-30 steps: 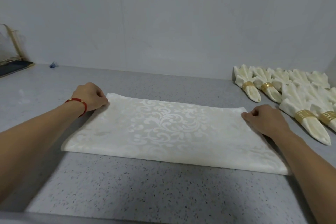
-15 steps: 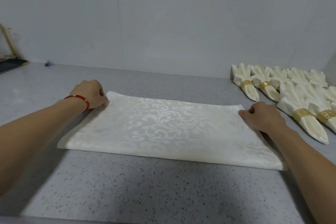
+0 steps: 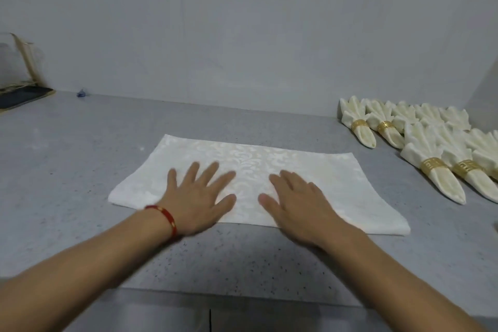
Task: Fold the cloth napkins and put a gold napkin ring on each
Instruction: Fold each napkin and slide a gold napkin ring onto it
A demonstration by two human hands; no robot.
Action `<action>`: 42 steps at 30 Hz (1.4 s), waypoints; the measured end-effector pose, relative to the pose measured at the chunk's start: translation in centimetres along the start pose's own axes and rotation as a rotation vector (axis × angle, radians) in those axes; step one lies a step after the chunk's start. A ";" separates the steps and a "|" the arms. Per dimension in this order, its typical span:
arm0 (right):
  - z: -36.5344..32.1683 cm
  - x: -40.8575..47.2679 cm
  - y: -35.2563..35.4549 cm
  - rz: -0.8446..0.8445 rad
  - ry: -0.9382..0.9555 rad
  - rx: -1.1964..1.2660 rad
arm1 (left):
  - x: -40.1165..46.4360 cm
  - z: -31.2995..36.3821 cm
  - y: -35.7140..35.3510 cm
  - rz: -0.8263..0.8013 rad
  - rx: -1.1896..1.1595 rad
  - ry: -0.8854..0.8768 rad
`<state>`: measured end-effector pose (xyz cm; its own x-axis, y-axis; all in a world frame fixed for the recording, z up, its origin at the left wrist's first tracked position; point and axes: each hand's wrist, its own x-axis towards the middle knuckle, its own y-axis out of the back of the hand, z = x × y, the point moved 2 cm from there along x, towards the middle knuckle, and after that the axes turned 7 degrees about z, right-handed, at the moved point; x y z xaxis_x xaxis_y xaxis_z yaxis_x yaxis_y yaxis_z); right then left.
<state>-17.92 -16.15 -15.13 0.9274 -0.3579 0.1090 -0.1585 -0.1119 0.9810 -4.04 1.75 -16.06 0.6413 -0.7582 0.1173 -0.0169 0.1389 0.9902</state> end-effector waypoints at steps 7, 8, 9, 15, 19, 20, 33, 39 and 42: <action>8.8 -3.9 0.8 -0.128 -0.354 -0.049 | 0.0 -1.6 -1.2 -0.079 -0.018 0.092; 9.9 -4.4 1.2 -0.127 -0.386 -0.065 | 0.1 -2.7 -1.0 -0.091 -0.020 0.131; 10.6 -4.7 1.3 -0.129 -0.396 -0.073 | 0.2 -4.1 -1.0 -0.095 -0.010 0.179; 10.5 -4.2 1.9 -0.209 -0.390 -0.157 | -0.3 -8.5 -0.9 -0.035 0.042 0.314; 4.6 -1.4 3.5 -0.044 -0.210 -0.206 | -0.5 -7.6 -1.0 -0.034 0.036 0.318; 1.8 -0.2 3.5 0.022 -0.101 -0.160 | -0.6 -7.3 -1.0 -0.033 0.033 0.321; -7.2 3.3 -3.2 -0.051 0.349 0.050 | 6.3 -12.2 3.4 0.087 0.003 0.409; -7.1 3.4 -3.3 -0.043 0.358 0.062 | 10.3 -14.5 3.4 0.058 -0.157 0.496; -7.1 3.4 -3.3 -0.047 0.363 0.077 | 10.0 -14.4 3.8 0.150 -0.313 0.539</action>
<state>-11.88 -10.39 -16.81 0.9919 -0.0003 0.1273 -0.1249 -0.1949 0.9728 13.38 3.83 -12.19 0.9464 -0.3007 0.1177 0.0358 0.4601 0.8871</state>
